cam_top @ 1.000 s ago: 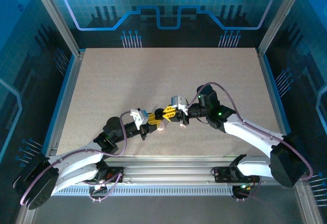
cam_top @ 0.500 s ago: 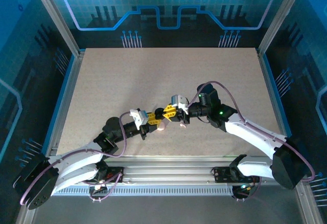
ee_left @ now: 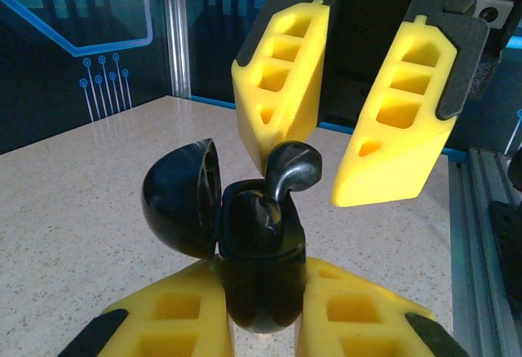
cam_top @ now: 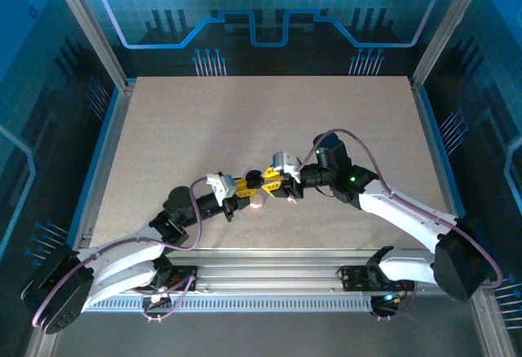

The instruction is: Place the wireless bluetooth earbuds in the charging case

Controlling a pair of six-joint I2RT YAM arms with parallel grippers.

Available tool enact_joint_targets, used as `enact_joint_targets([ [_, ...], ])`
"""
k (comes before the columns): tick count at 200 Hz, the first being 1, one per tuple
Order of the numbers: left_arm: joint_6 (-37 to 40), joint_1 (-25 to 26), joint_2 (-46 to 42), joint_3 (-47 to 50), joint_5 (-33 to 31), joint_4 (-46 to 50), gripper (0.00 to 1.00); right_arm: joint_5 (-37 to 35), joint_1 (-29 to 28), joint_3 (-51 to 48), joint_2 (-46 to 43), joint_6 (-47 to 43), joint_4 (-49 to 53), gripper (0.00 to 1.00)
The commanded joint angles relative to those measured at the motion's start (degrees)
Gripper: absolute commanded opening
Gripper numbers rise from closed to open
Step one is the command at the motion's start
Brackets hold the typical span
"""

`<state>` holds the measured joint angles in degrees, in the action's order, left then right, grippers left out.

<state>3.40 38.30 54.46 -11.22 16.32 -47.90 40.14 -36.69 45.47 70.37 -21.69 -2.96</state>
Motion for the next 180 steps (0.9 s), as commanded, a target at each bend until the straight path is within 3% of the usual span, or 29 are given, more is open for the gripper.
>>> enact_joint_targets([
  [1, 0.6, -0.1, -0.8, -1.9, -0.5, -1.8, 0.08, -0.6, -0.1, 1.0, -0.2, 0.3, 0.8, 0.29],
  [38, 0.6, 0.1, -0.8, -2.0, -0.5, -1.4, 0.08, -2.3, -0.2, 1.4, 0.0, 0.8, 0.6, 0.29],
  [115, 0.8, 0.3, -0.8, -2.2, -2.4, -0.6, 0.08, -8.0, -0.1, -1.9, -5.1, 5.4, -0.6, 0.47],
  [180, 1.0, 0.4, -0.8, -2.2, -3.0, -0.1, 0.08, -9.1, -1.3, -1.0, -3.8, 8.0, -1.5, 0.57],
])
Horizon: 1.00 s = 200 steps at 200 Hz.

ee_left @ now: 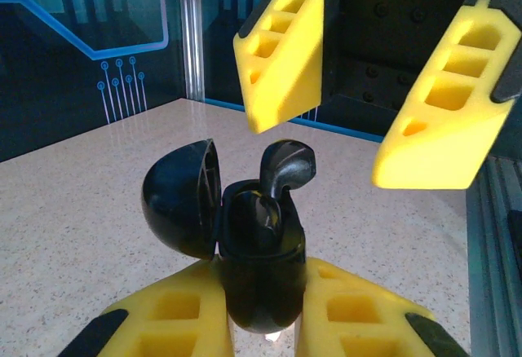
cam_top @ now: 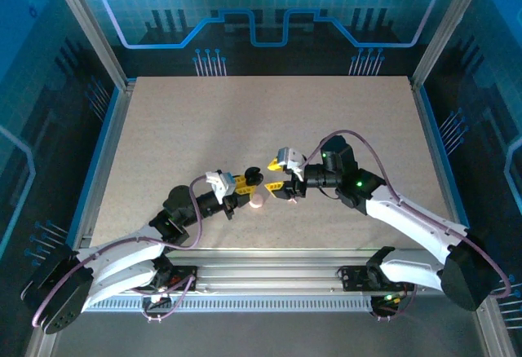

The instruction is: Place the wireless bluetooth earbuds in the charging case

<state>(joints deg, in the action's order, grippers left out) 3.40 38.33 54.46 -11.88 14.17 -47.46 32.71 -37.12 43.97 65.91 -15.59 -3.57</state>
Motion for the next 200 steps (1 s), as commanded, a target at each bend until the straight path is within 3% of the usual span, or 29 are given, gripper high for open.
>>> enact_joint_targets([
  [1, 1.0, 0.4, -0.8, -1.6, -0.8, -0.5, 0.08, -1.7, -0.9, 0.6, 0.7, 2.0, -0.9, 0.57],
  [69, 1.0, 0.5, -0.8, -1.8, -0.8, -0.3, 0.08, -1.7, -1.1, 2.1, 3.5, 4.7, -3.2, 0.63],
  [200, 1.1, 1.0, -1.0, -2.0, -0.7, 0.0, 0.08, -3.4, 1.8, 1.9, 4.1, 6.2, -4.3, 0.59],
])
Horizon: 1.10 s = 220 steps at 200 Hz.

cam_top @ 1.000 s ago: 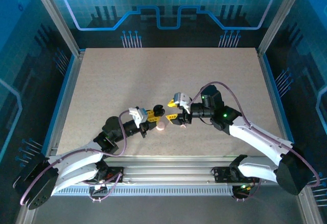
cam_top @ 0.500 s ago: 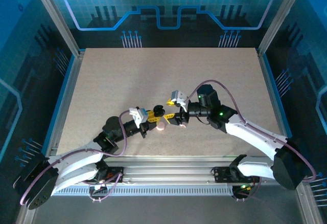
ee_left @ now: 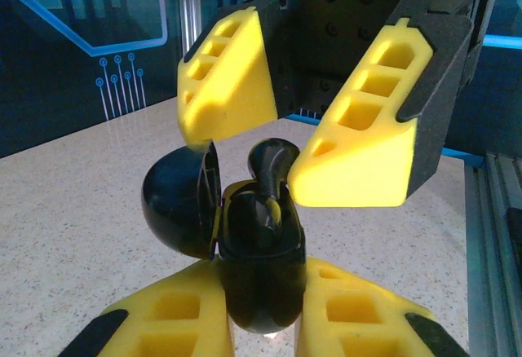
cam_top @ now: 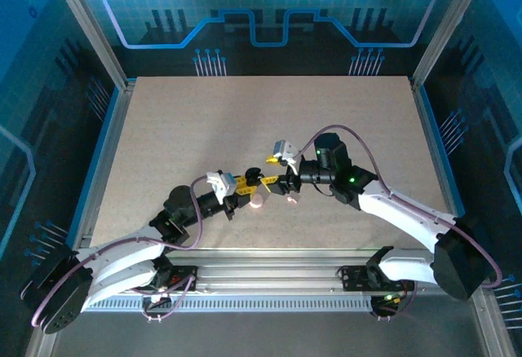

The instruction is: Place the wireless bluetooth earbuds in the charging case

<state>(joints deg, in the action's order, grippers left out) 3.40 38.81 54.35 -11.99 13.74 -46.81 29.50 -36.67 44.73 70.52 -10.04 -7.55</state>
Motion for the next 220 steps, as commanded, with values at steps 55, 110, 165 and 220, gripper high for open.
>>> enact_joint_targets([
  [55, 1.1, 0.5, -0.9, -2.1, 0.8, -0.7, 0.08, 4.5, 3.9, 0.9, -1.4, 0.2, 0.8, 0.61],
  [110, 2.0, 0.5, -0.9, -2.0, 5.5, -2.2, 0.08, 12.7, 4.9, 3.9, -0.2, -4.2, 8.5, 0.65],
  [165, 2.0, 0.6, -0.7, -2.4, 6.7, -2.6, 0.08, 16.6, 2.7, 9.2, 4.8, -7.5, 13.5, 0.64],
  [220, 2.1, 0.7, -0.3, -2.8, 6.4, -2.5, 0.08, 20.9, 1.5, 12.1, 7.4, -11.5, 18.2, 0.62],
])
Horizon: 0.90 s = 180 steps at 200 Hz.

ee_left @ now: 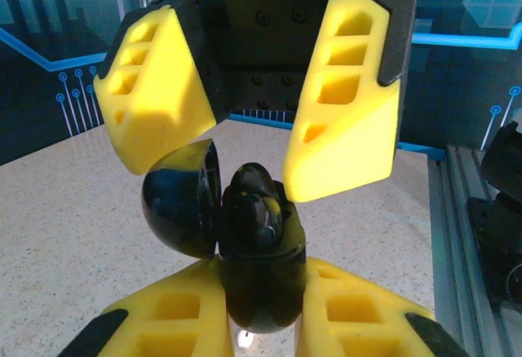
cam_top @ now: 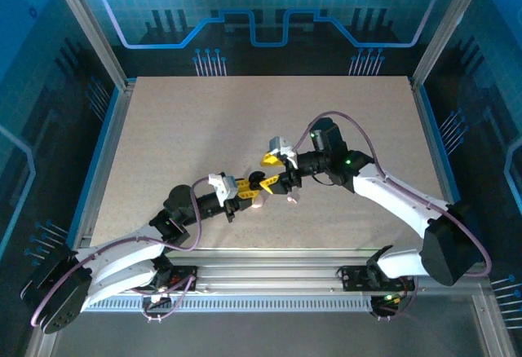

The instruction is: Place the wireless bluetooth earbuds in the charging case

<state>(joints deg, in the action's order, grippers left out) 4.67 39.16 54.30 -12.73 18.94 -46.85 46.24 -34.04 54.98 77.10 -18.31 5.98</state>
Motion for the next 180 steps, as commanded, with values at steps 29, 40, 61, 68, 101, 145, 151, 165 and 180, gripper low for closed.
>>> enact_joint_targets([
  [29, 1.0, 0.3, -0.3, -1.9, 0.2, -2.2, 0.08, 6.8, -1.3, 2.1, 0.2, -6.3, 8.6, 0.59],
  [40, 1.0, 0.4, -0.4, -1.9, -0.3, -2.2, 0.08, 7.2, -1.4, 2.1, -0.5, -7.3, 9.8, 0.58],
  [61, 1.1, 0.4, -0.4, -1.7, -1.0, -1.9, 0.08, 6.8, -1.4, 1.6, -2.5, -8.8, 11.6, 0.55],
  [68, 1.1, 0.4, -0.4, -1.7, -1.2, -1.9, 0.08, 6.7, -1.3, 1.3, -3.5, -9.2, 11.7, 0.54],
  [101, 1.0, 0.4, -0.4, -1.7, -1.3, -1.9, 0.08, 4.7, -0.7, -2.2, -10.0, -10.1, 9.2, 0.48],
  [145, 0.8, 0.5, -0.5, -1.7, -0.2, -2.3, 0.08, -7.1, -0.4, -7.9, -15.9, -10.5, 3.8, 0.47],
  [151, 0.8, 0.6, -0.5, -1.8, 0.0, -2.3, 0.08, -7.4, -0.4, -7.6, -15.7, -10.7, 3.8, 0.47],
  [165, 0.9, 0.6, -0.4, -1.8, 0.5, -2.4, 0.08, -7.4, -0.5, -6.7, -14.6, -11.1, 3.7, 0.47],
  [180, 1.0, 0.7, -0.4, -1.9, 0.7, -2.4, 0.08, -6.9, -0.7, -5.4, -12.8, -11.7, 4.0, 0.46],
])
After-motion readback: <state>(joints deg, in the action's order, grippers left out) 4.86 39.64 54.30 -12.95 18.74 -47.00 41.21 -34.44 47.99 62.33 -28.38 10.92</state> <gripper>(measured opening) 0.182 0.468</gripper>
